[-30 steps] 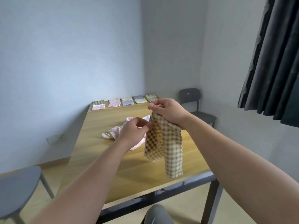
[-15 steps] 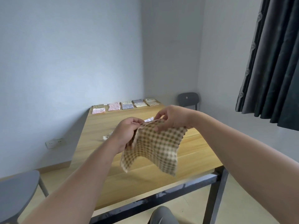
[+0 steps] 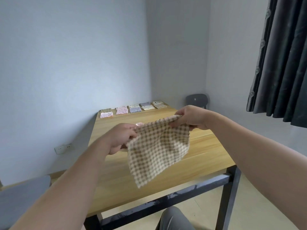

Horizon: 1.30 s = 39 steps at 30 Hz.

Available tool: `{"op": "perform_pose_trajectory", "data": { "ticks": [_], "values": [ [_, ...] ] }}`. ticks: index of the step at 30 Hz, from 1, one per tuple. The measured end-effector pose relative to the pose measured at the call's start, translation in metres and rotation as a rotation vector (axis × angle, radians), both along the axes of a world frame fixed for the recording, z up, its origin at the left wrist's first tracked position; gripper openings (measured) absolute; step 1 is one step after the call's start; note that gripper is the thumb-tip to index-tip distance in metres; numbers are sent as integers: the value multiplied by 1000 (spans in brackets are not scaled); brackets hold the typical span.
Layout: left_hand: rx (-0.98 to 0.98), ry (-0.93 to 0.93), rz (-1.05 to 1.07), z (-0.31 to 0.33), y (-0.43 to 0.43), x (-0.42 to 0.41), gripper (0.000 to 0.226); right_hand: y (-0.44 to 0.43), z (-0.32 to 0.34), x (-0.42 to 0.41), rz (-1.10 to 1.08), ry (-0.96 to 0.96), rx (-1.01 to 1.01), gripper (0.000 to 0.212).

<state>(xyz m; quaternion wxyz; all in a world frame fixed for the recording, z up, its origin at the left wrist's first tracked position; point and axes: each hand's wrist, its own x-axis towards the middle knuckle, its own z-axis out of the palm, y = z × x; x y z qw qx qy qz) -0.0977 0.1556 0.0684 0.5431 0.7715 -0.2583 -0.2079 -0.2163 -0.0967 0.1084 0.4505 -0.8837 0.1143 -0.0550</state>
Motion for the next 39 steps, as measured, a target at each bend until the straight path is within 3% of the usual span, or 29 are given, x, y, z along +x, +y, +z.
{"op": "perform_pose_trajectory", "data": {
  "ticks": [4, 9, 12, 15, 16, 19, 24, 27, 29, 34, 39],
  "values": [
    [-96, 94, -40, 0, 15, 6, 18, -9, -5, -4, 103, 50, 279, 24],
    [-145, 171, 69, -16, 16, 24, 9, -21, -28, 17, 57, 65, 410, 14],
    [-102, 202, 167, -43, 14, 45, 13, -25, -53, 39, 4, 144, 370, 13],
    [16, 97, 261, -81, 10, 69, 21, -23, -85, 65, -85, 166, 322, 11],
    [72, 31, 267, -93, 9, 76, 14, -22, -96, 74, -108, 160, 329, 16],
    [199, -115, 369, -113, 4, 89, 34, -20, -124, 100, -188, 119, 342, 16],
    [187, -189, 482, -126, 3, 108, 27, -24, -150, 127, -267, -2, 231, 14],
    [75, -139, 468, -133, 2, 111, 22, -25, -157, 125, -261, -67, 167, 1],
    [62, -169, 430, -138, 4, 104, 7, -23, -161, 117, -260, -94, 128, 8],
    [98, -385, 358, -153, 13, 62, 21, -22, -178, 83, -268, -160, 12, 15],
    [149, -464, 234, -181, 31, 22, 28, -20, -199, 45, -228, -128, -157, 33]
  ]
}}
